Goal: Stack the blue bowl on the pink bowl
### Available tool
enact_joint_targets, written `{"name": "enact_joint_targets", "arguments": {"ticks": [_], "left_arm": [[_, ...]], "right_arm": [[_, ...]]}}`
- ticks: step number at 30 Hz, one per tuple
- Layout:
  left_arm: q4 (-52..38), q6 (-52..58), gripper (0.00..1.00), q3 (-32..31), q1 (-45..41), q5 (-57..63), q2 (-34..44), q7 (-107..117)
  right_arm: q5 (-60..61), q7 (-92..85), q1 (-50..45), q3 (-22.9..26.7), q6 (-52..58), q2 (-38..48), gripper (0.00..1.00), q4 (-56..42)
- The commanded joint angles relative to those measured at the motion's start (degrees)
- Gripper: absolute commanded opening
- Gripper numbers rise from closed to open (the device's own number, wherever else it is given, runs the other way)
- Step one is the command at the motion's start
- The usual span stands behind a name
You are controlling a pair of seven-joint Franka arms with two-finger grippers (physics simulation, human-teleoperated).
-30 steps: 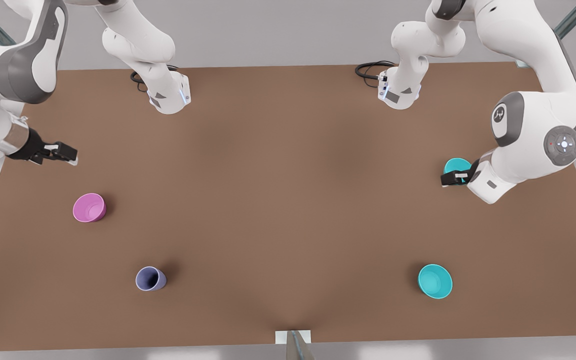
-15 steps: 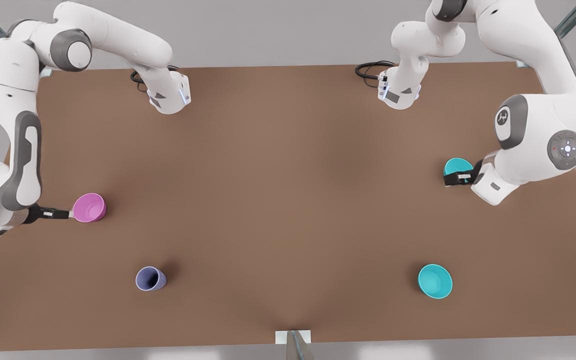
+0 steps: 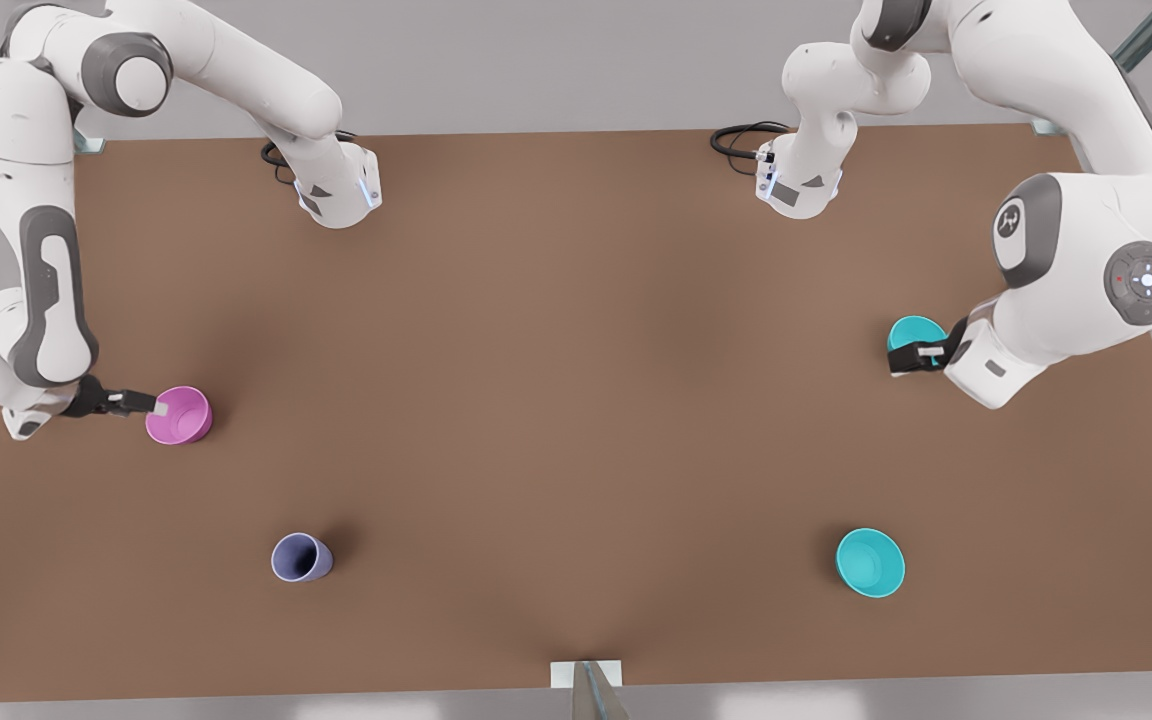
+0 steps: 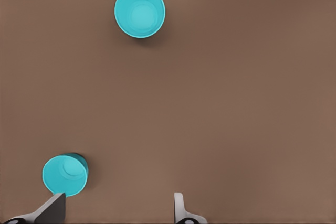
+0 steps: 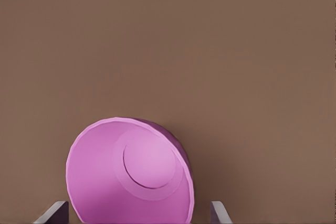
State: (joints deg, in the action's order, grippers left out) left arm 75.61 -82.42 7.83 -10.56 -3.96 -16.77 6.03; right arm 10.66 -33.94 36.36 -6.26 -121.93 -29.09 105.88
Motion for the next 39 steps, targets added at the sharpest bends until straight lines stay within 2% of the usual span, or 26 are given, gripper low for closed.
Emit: {"name": "enact_joint_targets", "arguments": {"ticks": [1, 14, 15, 16, 17, 19, 20, 21, 26, 28, 31, 32, 34, 38, 39], "left_arm": [[-0.02, 3.49, 1.0, 0.0, 0.01, 0.09, 0.07, 0.12], [0.06, 5.69, 1.0, 0.0, 0.01, -0.17, -0.37, 0.12], [0.06, 5.69, 1.0, -0.09, 0.01, -0.17, -0.37, 0.21], [0.06, 5.69, 1.0, 0.0, 0.01, -0.17, -0.28, 0.12], [0.06, 5.78, 1.0, 0.0, 0.01, -0.17, -0.28, 0.21], [0.06, 6.22, 1.0, -0.09, 0.01, -0.17, -0.28, 0.21], [0.06, 6.22, 1.0, -0.09, 0.01, -0.17, -0.28, 0.21], [0.06, 6.22, 1.0, -0.09, 0.01, -0.26, -0.28, 0.21], [0.06, 6.13, 1.0, -0.09, 0.01, -0.35, -0.37, 0.29], [0.06, 6.13, 1.0, -0.09, 0.01, -0.44, -0.46, 0.38], [0.06, 6.13, 1.0, -0.09, 0.01, -0.44, -0.46, 0.21], [-0.02, 5.95, 1.0, -0.09, 0.01, -0.44, -0.46, 0.21], [0.06, 5.86, 1.0, -0.09, 0.01, -0.35, -0.46, 0.21], [0.06, 6.22, 1.0, 0.0, 0.01, -0.17, -0.54, -2.61], [0.06, 6.22, 1.0, 0.0, 0.01, -0.17, -0.72, -2.34]], "right_arm": [[0.5, -18.62, 0.55, 0.02, -4.81, 0.0, 1.0, 0.55], [0.41, -18.18, 1.08, -0.07, -12.01, -3.51, 1.0, 3.89], [0.41, -18.18, 0.9, -0.07, -11.93, -3.51, 0.92, 3.8], [0.41, -18.53, 0.73, 0.02, -11.75, -3.51, 0.56, 3.89], [0.41, -18.53, 0.64, 0.02, -11.66, -3.51, 0.46, 3.89], [0.41, -18.7, 0.55, 0.02, -11.22, -3.51, 0.34, 3.8], [0.41, -20.54, 0.46, 0.02, -11.22, -3.51, 0.24, 3.8], [0.41, -21.96, 0.46, -0.07, -11.13, -3.51, 0.21, 3.8], [0.5, -21.34, 0.38, -1.12, -4.81, -1.93, 0.21, 3.1], [3.04, -19.06, 0.38, -3.23, 3.36, 2.72, 0.21, 3.1], [3.31, -2.29, 0.29, -10.34, 13.21, 6.51, 0.21, 3.01], [3.31, 2.81, 0.03, -14.55, 14.61, 6.6, 0.21, 1.35], [3.31, 23.82, -12.01, -15.27, 17.61, 4.4, 0.21, -3.67], [7.44, 62.84, -34.95, -15.27, 16.64, 3.61, 0.21, -11.75], [7.35, 67.51, -38.03, -15.18, 15.15, 1.41, 0.21, -14.3]]}}
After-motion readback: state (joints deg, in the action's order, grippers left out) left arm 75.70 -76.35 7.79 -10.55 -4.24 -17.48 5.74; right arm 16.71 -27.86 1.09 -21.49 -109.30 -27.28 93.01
